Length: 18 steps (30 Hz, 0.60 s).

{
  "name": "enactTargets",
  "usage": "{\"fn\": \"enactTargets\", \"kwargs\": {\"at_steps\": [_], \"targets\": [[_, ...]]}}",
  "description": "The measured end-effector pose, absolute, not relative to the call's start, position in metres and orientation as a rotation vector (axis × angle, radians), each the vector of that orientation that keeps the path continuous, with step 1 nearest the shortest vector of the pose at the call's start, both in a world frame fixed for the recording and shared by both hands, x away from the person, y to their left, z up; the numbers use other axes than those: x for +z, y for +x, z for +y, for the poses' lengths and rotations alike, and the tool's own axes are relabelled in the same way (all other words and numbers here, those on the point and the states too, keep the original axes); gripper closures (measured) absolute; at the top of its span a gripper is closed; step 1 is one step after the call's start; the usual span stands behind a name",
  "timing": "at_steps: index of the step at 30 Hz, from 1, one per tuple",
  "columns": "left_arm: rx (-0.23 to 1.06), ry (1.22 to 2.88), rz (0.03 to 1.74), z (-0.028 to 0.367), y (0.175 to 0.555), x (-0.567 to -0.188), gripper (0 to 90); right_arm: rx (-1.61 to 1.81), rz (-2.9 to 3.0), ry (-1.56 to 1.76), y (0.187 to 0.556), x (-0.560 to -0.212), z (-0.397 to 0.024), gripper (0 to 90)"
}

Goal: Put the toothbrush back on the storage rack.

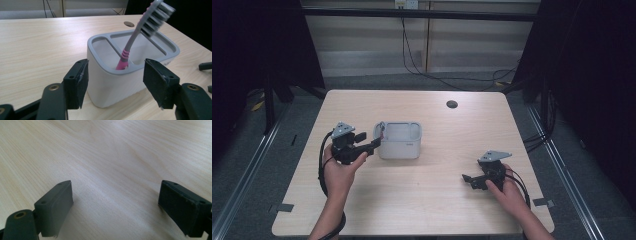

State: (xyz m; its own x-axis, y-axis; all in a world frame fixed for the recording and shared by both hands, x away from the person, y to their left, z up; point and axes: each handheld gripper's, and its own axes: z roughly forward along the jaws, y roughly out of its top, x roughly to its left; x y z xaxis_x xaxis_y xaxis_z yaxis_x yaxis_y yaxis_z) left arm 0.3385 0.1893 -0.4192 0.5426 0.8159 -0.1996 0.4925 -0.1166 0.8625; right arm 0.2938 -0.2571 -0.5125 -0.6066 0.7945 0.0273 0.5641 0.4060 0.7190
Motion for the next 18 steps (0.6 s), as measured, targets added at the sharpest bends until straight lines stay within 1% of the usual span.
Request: {"fn": "enactTargets", "kwargs": {"at_steps": [6,18], "targets": [[0.383,1.79,1.093,0.197,0.337,-0.421,31.6,1.015,2.348,1.178,0.294,-0.513,-0.257,11.7],[0.357,1.803,1.102,0.21,0.33,-0.428,28.3,1.015,2.348,1.178,0.294,-0.513,-0.257,11.7]]}}
